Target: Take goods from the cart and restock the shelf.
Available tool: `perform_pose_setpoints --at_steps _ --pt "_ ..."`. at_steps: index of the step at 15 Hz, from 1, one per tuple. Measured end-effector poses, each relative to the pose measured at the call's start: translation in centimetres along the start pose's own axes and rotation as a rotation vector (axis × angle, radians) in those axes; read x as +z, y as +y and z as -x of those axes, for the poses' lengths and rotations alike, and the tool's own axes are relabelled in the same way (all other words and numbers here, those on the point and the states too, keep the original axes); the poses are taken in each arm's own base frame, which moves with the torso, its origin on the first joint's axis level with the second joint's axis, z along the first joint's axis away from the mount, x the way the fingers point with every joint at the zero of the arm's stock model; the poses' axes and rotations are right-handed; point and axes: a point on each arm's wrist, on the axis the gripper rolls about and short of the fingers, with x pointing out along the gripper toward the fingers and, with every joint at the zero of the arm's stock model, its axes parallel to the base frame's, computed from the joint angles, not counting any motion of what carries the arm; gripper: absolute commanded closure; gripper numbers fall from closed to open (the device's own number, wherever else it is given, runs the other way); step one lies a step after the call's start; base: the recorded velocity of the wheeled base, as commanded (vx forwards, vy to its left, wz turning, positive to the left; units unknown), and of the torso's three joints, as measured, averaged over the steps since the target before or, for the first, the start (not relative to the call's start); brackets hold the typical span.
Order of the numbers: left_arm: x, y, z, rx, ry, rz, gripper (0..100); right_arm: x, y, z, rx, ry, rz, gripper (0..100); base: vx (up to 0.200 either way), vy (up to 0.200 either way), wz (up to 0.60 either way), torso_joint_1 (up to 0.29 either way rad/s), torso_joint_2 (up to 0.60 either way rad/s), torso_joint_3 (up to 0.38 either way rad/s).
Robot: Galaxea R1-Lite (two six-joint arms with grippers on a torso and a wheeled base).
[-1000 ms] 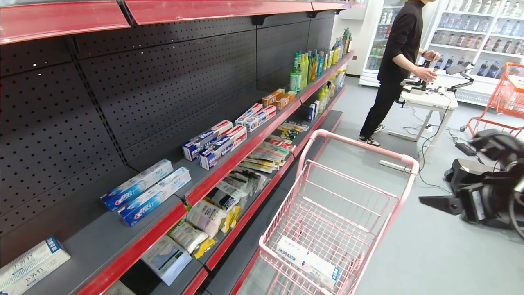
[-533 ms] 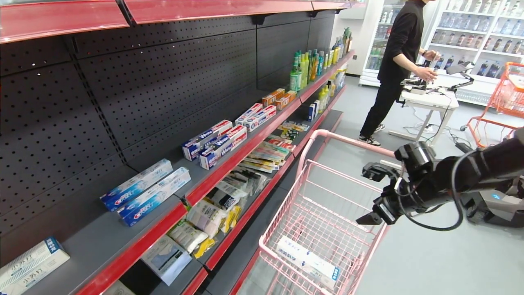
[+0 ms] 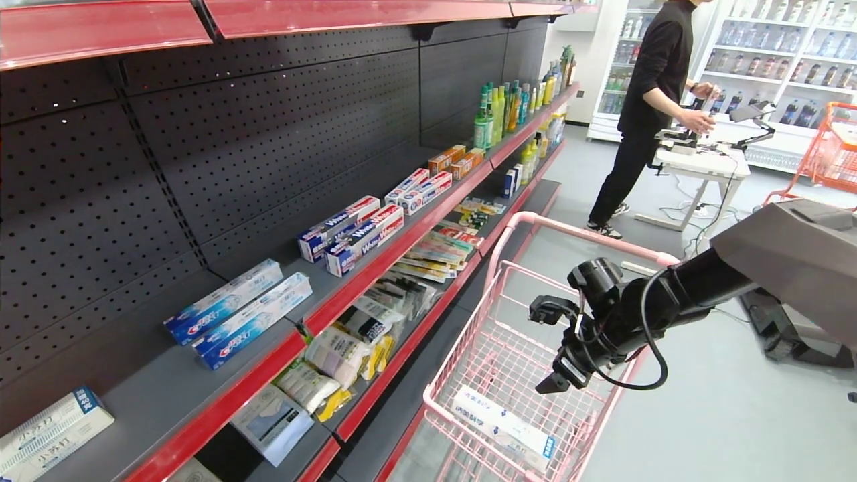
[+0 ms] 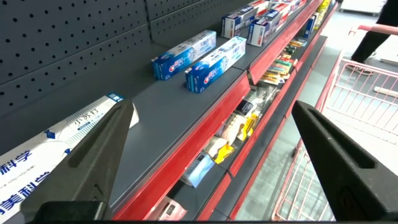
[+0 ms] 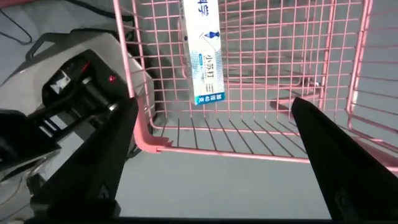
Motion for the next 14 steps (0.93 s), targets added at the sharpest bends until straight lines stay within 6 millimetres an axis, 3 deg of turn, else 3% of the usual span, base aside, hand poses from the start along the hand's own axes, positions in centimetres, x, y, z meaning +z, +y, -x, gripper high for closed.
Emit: perform_pose_setpoints --at_steps 14 --pt "0.0 0.0 0.0 0.0 0.0 0.0 0 0.5 1.3 -3.3 0.047 0.046 0.049 0 0.0 0.0 0.0 -0.095 0.2 0.103"
